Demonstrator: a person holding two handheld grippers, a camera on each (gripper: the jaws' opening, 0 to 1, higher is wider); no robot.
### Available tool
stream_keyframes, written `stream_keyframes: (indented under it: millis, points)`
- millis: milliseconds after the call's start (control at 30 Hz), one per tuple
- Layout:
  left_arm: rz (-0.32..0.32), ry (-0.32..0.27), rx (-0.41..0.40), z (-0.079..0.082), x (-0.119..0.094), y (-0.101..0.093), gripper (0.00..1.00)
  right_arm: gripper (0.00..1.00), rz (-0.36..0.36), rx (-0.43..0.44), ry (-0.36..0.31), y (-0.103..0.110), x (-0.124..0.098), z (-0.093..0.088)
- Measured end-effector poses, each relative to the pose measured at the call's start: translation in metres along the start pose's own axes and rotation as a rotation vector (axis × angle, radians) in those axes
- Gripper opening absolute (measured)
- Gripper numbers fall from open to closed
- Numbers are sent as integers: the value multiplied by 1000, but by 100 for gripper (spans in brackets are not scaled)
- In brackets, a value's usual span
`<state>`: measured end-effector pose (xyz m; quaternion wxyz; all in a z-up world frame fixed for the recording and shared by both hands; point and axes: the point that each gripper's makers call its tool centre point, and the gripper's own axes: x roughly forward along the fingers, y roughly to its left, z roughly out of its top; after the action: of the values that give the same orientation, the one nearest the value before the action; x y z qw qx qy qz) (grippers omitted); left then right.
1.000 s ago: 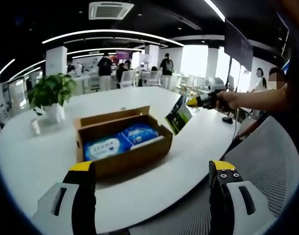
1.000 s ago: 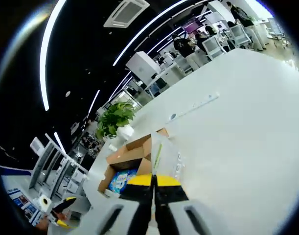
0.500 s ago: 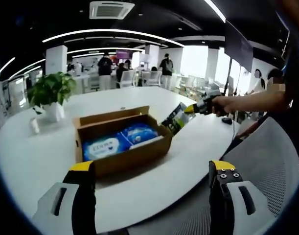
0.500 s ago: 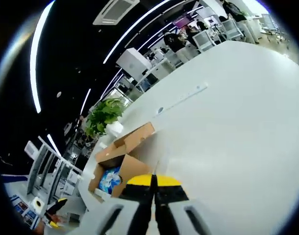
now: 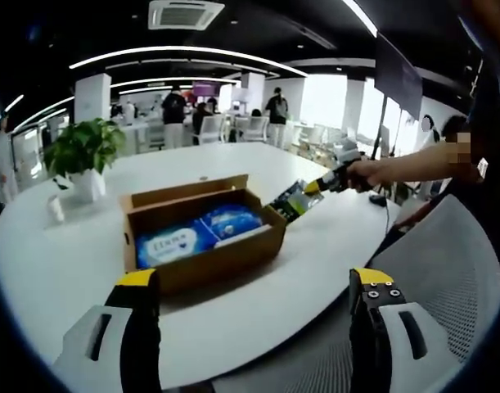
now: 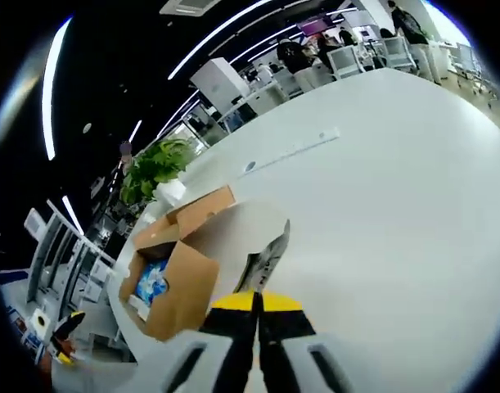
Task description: Operate the shoe box by opening the lid, removing the specified soft item, and placing it in the target area until the item is outside and the box remains undamaged.
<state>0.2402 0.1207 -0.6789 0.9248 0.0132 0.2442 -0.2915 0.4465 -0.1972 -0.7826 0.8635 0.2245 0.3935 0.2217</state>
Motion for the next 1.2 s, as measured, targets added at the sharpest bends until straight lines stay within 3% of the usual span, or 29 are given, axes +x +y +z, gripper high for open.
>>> stream_keyframes:
  millis: [800, 1133, 1200]
  points:
    - [22, 0, -5, 1, 0, 5, 97, 0, -110, -174, 99, -23, 35, 4]
    - [31, 3, -5, 0, 0, 7, 95, 0, -138, -277, 134, 2, 39, -9]
    - [32, 3, -3, 0, 0, 8, 96, 0, -140, -285, 138, -2, 43, -7]
